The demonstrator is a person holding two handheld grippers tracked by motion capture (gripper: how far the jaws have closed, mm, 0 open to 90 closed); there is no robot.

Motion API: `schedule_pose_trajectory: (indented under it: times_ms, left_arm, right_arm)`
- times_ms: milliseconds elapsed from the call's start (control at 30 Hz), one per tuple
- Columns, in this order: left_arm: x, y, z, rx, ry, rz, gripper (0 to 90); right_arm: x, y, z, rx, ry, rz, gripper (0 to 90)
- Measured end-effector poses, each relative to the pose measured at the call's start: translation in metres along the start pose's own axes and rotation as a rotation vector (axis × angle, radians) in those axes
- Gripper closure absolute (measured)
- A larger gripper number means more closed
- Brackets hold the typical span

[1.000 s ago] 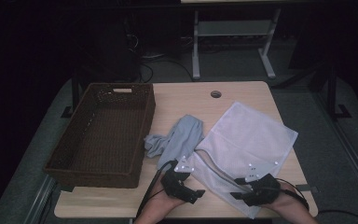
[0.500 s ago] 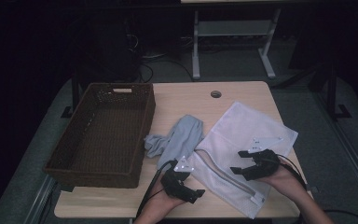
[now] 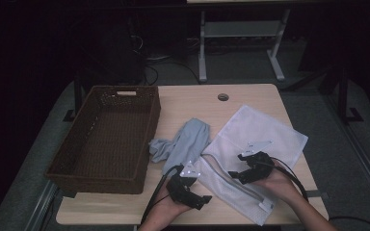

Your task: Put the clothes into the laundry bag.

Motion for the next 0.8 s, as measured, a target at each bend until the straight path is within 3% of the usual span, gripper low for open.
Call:
schedule_pose_trajectory:
  times_ms: [200,333,400,800]
  left_arm:
    - [0.001,0.001,-0.001,-0.003,0.000,-0.001,13.8]
    - [0.001,0.002,-0.001,-0.003,0.001,0.000,13.8]
    - [0.001,0.002,-0.001,-0.004,-0.001,0.001,13.8]
    - [0.001,0.003,-0.001,-0.007,0.001,0.002,14.0]
  right_arm:
    - [0.002,-0.009,-0.003,0.021,0.000,0.005,23.2]
    - [0.010,-0.015,-0.004,0.030,0.036,-0.023,25.5]
    - [0.011,-0.017,-0.006,0.034,0.028,-0.010,27.4]
    - [0.003,-0.012,-0.012,0.023,-0.024,-0.036,39.0]
Point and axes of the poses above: each handheld gripper's, and its own axes: y roughly backward along the jaws, z roughly out of its top, x roughly to its left, the point moved 3 cm from there along -y, roughly forward along the jaws, and after that the axes turned 14 degrees about x, right-handed, at the moved point
